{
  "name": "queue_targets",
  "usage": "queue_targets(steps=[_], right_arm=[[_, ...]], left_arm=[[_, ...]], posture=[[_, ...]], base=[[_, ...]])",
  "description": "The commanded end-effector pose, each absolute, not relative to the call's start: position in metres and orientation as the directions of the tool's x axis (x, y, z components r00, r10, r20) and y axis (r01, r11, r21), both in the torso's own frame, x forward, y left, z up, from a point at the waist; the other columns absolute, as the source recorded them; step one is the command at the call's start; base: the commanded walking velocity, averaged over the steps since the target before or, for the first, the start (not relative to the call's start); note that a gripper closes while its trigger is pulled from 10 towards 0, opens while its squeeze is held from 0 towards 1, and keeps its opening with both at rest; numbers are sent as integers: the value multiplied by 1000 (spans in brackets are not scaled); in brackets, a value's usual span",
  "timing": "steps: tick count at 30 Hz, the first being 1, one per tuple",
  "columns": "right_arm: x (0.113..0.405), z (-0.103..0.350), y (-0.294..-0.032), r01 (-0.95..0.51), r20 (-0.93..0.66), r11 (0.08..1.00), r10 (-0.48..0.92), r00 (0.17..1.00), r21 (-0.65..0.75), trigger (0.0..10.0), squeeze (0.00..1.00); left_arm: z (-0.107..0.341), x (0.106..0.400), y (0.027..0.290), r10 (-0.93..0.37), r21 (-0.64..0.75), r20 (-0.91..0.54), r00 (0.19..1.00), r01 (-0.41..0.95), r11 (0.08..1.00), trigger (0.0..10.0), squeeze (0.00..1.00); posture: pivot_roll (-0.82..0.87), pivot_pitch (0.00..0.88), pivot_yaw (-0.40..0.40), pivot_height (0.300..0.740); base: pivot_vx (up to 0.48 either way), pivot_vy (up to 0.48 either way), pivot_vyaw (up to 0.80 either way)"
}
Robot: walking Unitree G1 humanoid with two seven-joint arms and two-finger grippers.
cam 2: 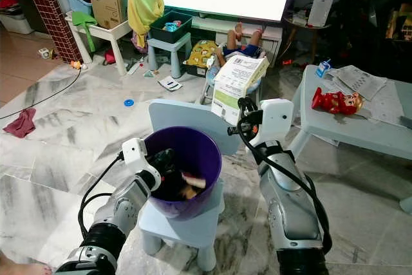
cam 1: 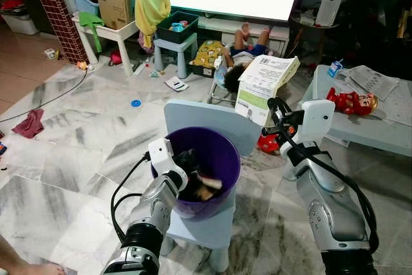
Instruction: Picking trash to rubbish bin
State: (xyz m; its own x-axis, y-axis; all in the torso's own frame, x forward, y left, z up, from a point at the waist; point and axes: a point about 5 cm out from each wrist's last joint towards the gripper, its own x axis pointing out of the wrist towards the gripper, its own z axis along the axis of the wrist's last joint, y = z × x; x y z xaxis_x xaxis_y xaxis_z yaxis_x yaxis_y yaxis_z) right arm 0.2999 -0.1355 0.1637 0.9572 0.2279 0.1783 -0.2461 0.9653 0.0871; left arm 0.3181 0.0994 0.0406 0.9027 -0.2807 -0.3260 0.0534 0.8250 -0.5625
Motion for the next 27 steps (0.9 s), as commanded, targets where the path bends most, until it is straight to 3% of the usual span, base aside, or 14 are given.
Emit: queue_targets(steps=[1,6,11,18,27], right_arm=[[300,170,-138,-232,196,969,212,957,86,0,0],[303,167,-137,-230,190,968,209,959,97,0,0],[321,139,-117,-250,112,957,235,965,146,0,0],[324,99,-88,-325,-21,935,331,944,142,0,0],[316,58,-74,-398,-161,914,406,900,80,0,0]], left_arm=[[40,317,107,-250,-506,-330,910,53,861,10000,1000],[48,311,116,-242,-390,-287,927,118,913,10000,1000],[70,272,136,-306,-200,-152,940,274,941,10000,1000],[82,230,156,-270,-76,-119,955,263,962,10000,1000],[90,214,170,-274,-21,-151,950,274,962,10000,1000]], posture=[[-92,78,-45,740],[-52,81,-46,740],[51,93,-43,740],[139,96,-44,740],[173,97,-25,740]], base=[[0,0,0],[0,0,0],[0,0,0],[0,0,0],[0,0,0]])
